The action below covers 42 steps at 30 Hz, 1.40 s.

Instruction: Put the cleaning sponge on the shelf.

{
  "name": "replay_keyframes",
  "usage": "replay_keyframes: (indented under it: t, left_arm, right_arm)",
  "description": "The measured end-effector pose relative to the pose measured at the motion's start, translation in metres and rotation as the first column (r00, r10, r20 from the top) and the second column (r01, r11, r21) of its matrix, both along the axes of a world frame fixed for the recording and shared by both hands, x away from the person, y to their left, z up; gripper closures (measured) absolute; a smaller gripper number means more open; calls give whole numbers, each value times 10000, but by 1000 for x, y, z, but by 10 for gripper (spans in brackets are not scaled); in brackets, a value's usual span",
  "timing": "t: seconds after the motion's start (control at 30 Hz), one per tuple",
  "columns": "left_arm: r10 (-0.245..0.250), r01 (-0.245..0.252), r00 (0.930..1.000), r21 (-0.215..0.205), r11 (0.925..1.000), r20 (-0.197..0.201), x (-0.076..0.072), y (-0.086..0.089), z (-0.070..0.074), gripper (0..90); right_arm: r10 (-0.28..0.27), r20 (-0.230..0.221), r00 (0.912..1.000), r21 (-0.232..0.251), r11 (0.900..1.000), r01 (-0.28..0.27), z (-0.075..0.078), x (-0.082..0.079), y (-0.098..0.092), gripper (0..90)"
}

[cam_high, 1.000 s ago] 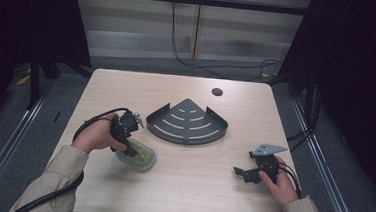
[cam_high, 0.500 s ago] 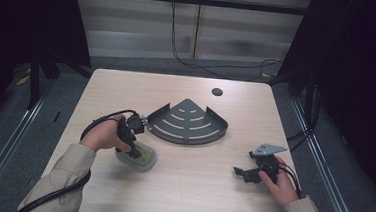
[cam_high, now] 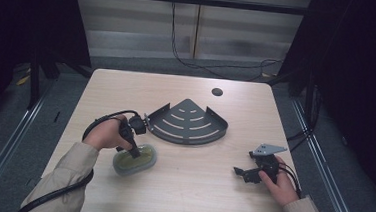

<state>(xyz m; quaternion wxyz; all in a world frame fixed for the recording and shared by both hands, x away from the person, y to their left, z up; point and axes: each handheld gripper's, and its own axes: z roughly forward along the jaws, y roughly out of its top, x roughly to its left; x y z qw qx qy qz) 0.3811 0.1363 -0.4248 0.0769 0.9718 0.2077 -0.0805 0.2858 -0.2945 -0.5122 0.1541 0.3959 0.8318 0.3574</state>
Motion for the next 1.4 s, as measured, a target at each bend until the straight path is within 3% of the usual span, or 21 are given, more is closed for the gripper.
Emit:
replay_keyframes:
  t: [0.07,0.2,0.23,1.07,1.1,1.4]
  left_arm:
    - [560,-562,9983,-101,9984,-158,0,-1,2,717]
    - [786,-789,9967,-148,9968,-182,2,-1,8,717]
    - [1045,-1049,9942,-164,9943,-242,3,0,12,717]
    - [2053,-2040,9785,-496,9777,220,27,8,60,716]
    - [2173,-2158,9757,-498,9752,275,28,7,62,716]
    - [2287,-2260,9729,-669,9718,353,40,-1,76,716]
  right_arm:
    - [-1,-1,10000,-1,10000,1,0,0,0,93]
    - [-18,-21,10000,6,10000,18,0,0,0,93]
    - [2,1,10000,-2,10000,-2,0,0,0,93]
    - [13,-7,10000,10,10000,-13,0,0,0,93]
    - [12,-7,10000,9,10000,-12,0,0,0,93]
    - [14,-4,10000,8,10000,-14,0,0,0,93]
